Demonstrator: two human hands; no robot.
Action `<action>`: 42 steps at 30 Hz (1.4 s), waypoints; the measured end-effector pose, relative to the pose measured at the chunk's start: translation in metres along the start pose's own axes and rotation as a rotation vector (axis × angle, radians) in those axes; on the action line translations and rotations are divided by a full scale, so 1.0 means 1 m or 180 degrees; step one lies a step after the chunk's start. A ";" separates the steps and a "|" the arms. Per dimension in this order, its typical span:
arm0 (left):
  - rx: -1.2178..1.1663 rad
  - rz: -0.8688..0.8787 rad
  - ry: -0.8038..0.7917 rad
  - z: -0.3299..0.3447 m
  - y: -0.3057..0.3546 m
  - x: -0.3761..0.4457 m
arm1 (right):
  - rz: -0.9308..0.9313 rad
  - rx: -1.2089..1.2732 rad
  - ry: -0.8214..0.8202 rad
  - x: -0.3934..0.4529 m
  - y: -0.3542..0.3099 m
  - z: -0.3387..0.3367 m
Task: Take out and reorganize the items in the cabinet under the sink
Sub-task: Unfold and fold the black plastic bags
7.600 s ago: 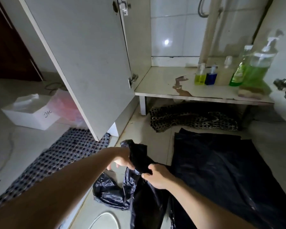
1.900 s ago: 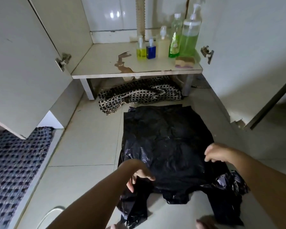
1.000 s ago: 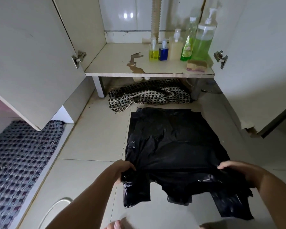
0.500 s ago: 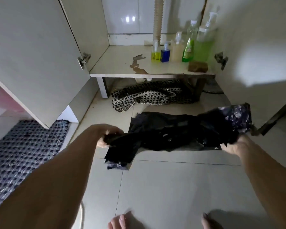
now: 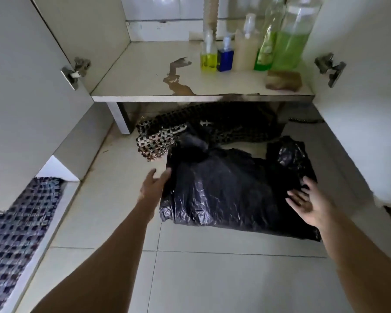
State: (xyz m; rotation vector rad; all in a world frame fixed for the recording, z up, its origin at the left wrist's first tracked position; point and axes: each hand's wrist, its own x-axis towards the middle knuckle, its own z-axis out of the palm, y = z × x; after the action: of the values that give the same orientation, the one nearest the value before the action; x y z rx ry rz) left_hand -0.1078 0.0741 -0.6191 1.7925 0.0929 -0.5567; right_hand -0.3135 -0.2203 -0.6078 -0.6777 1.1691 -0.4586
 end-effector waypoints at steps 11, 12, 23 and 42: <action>0.1698 -0.0177 0.0221 0.036 -0.055 0.011 | -0.0710 -0.2972 0.1326 0.025 0.044 -0.057; 0.1693 -0.0229 0.0221 0.035 -0.054 0.010 | -0.0608 -0.2938 0.1267 0.023 0.046 -0.057; 0.1877 -0.1243 -0.0351 -0.029 -0.072 -0.023 | 0.0394 -0.2390 0.0399 -0.022 0.036 -0.060; 0.2369 0.1044 -0.1478 0.110 -0.096 -0.151 | -0.1697 -0.3596 -0.0133 -0.150 0.007 0.000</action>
State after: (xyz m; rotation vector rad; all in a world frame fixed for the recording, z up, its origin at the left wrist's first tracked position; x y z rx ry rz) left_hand -0.3090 0.0344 -0.6625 2.2639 -0.8079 -0.8157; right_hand -0.3639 -0.1172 -0.5105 -1.9917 1.1442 -0.1757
